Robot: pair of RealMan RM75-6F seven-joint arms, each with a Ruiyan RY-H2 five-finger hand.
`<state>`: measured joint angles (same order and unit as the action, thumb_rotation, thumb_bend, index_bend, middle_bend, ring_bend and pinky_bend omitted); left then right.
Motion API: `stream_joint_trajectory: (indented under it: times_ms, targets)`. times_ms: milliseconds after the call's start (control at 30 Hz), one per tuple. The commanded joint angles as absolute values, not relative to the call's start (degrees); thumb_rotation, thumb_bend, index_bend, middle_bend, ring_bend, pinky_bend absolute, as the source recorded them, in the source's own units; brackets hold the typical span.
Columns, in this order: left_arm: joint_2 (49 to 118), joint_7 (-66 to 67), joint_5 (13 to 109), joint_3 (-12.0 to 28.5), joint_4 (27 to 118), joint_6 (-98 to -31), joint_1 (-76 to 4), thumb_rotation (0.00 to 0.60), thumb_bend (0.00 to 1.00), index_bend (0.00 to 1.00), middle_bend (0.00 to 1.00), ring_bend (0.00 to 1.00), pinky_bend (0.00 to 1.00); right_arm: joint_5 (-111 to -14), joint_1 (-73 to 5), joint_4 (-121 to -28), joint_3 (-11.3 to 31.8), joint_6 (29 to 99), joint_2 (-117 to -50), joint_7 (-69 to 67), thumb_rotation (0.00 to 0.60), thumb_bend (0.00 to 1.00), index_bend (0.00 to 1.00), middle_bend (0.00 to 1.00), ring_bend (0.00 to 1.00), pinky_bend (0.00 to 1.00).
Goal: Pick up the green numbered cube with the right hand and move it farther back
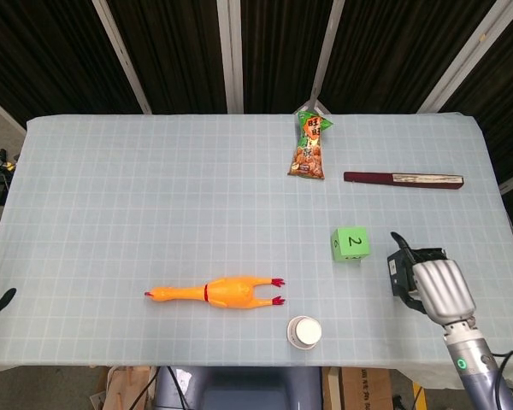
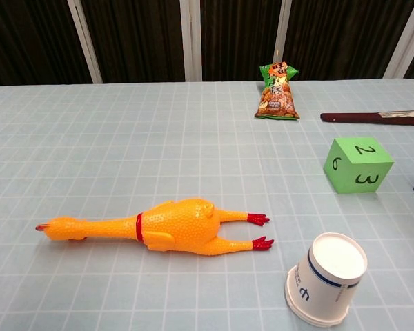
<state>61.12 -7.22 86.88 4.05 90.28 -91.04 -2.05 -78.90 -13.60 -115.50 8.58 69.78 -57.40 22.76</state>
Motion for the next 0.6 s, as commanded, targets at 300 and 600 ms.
stream_joint_trajectory:
  times_ms: [300, 600]
  targets:
    - [60.61, -8.11, 86.23, 4.37, 90.0, -90.26, -2.42, 0.6, 0.27, 0.0, 0.0, 0.0, 0.01, -44.43, -34.99, -127.13, 10.75, 56.39, -59.14, 51.0, 0.6, 0.77, 0.13, 0.83, 0.82, 0.74]
    - [60.33, -8.23, 85.77, 4.43, 90.23, -89.6, -2.63, 0.6, 0.27, 0.0, 0.0, 0.0, 0.01, -25.63, -48.22, -127.85, 9.0, 58.66, -64.57, 58.96, 0.6, 0.8, 0.12, 0.83, 0.82, 0.74]
